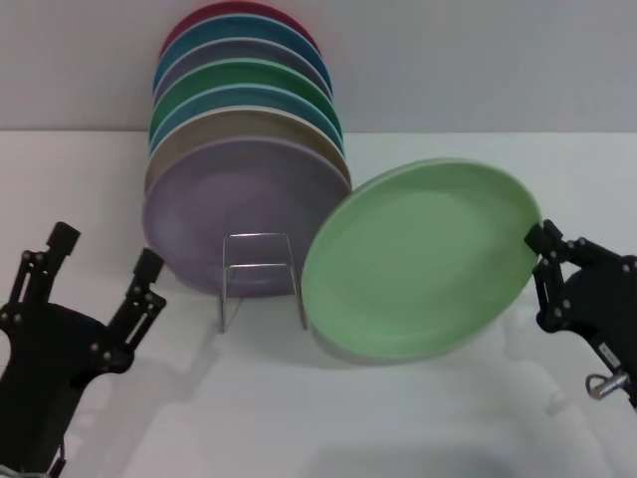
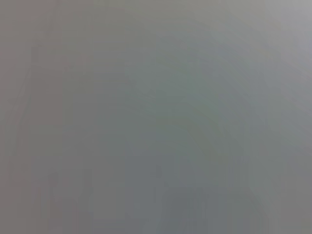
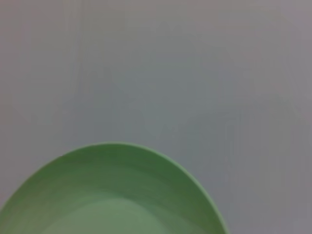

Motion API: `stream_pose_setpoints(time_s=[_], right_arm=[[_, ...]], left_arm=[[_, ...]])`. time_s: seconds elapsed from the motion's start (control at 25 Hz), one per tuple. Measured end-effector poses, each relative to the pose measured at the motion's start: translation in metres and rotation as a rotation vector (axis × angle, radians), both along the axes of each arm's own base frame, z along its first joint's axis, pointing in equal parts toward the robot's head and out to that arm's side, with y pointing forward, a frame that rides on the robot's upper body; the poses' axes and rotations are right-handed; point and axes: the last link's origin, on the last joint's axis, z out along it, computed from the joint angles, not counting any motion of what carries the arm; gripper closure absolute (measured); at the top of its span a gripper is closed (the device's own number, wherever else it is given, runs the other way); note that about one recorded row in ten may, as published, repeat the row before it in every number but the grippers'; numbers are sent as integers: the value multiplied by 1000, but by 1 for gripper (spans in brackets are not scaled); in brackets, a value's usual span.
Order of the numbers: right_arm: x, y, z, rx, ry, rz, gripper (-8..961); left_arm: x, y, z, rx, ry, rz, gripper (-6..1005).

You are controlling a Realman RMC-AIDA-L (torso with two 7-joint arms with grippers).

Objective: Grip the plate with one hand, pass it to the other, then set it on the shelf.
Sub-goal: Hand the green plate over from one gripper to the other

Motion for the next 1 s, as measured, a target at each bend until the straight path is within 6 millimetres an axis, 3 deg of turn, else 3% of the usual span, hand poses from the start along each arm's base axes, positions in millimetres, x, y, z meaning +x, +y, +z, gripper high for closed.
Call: stream_pose_setpoints(time_s=[0.6, 1.0], right_arm=[[-21, -50, -29, 151, -21, -124, 939], [-39, -74, -36, 266, -53, -178, 938]], left_arm=[[5, -1, -23, -98, 58, 17, 145], [5, -9, -36, -180, 87, 3, 147]])
